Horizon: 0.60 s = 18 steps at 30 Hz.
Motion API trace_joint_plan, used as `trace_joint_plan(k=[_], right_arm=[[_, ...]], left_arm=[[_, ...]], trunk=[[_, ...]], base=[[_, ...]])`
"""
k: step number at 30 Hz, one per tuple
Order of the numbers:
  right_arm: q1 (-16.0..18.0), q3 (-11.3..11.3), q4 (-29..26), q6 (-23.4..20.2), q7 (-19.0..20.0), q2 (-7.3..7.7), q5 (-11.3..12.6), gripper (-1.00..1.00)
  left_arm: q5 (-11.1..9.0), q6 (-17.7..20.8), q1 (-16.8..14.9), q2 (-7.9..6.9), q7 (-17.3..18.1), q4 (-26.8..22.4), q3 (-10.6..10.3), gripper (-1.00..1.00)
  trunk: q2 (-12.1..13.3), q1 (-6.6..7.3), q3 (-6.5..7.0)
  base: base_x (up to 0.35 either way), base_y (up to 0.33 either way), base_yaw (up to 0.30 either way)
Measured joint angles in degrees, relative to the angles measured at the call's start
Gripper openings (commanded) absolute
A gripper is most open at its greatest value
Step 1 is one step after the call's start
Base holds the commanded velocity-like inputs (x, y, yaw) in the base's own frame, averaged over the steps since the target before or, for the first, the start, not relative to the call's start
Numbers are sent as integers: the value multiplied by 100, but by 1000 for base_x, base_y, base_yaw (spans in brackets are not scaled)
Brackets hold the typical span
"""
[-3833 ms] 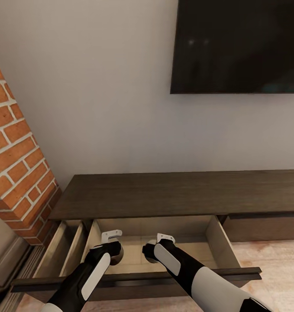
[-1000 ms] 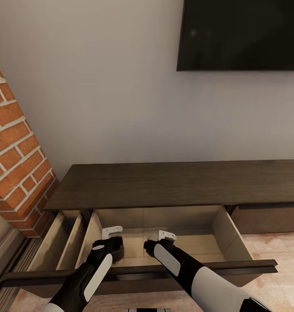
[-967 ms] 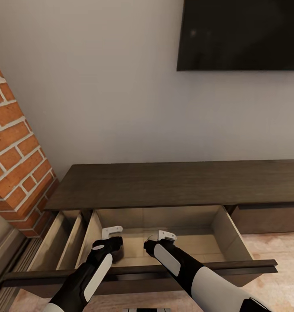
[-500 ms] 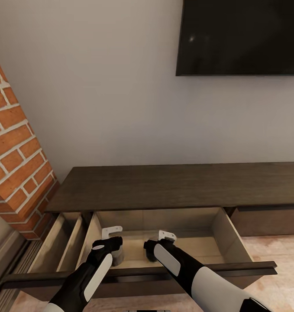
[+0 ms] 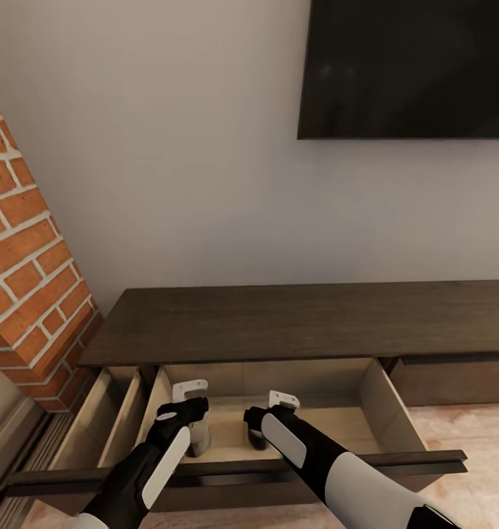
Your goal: Place each of the two pumpkins and all three candles from the living room inside a cabinet in the living room (use any cabinet), then make sure every cabinet is closed, and position the cauldron so it is next to a table in the living room.
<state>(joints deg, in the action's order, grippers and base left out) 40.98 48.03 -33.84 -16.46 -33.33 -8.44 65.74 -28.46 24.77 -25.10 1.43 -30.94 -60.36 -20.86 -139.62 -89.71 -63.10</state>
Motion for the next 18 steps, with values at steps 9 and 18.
trace_joint_plan(k=[9,18], right_arm=[[0,-30,-1,-79,3,-3,56,100],[0,-41,-1,-95,5,-3,73,100]], left_arm=[[-58,584,5,-19,-3,-680,82,100],[-71,712,9,-34,-3,-812,91,100]], trunk=[[361,198,162],[722,393,323]], base=[[0,0,0],[-101,0,0]])
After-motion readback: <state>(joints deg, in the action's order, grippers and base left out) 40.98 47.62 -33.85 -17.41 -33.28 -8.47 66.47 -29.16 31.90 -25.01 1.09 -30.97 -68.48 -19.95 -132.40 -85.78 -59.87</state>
